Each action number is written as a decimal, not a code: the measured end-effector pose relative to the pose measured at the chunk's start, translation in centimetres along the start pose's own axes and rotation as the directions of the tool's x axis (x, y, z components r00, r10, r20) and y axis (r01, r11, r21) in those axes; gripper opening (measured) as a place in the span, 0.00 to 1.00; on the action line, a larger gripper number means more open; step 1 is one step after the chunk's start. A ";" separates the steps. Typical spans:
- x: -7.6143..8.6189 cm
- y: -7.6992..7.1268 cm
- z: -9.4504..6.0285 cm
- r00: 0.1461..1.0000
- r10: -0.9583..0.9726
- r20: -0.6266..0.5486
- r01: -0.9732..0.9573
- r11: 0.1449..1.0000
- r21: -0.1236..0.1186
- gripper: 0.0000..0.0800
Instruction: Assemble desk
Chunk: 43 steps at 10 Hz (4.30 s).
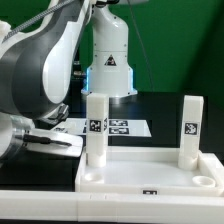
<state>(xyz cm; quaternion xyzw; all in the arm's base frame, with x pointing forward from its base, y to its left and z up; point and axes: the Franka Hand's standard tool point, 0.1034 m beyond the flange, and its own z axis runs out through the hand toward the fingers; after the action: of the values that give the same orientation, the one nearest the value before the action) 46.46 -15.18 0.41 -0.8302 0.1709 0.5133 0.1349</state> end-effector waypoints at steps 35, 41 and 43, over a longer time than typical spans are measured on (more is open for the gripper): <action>-10.5 1.0 0.0 0.853 -0.513 -0.101 0.512 0.858 -0.037 0.81; -11.3 -1.9 4.0 0.581 -0.813 -0.036 0.755 0.555 -0.348 0.81; -11.2 -1.9 4.1 0.582 -0.812 -0.036 0.755 0.557 -0.347 0.81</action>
Offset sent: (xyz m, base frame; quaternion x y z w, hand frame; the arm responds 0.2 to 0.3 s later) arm -0.0082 0.0019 -0.0084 0.0030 -0.0008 -0.0083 1.0000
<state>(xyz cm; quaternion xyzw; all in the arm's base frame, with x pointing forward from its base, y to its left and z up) 39.32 -10.25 8.80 -0.8739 -0.2843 0.3352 0.2077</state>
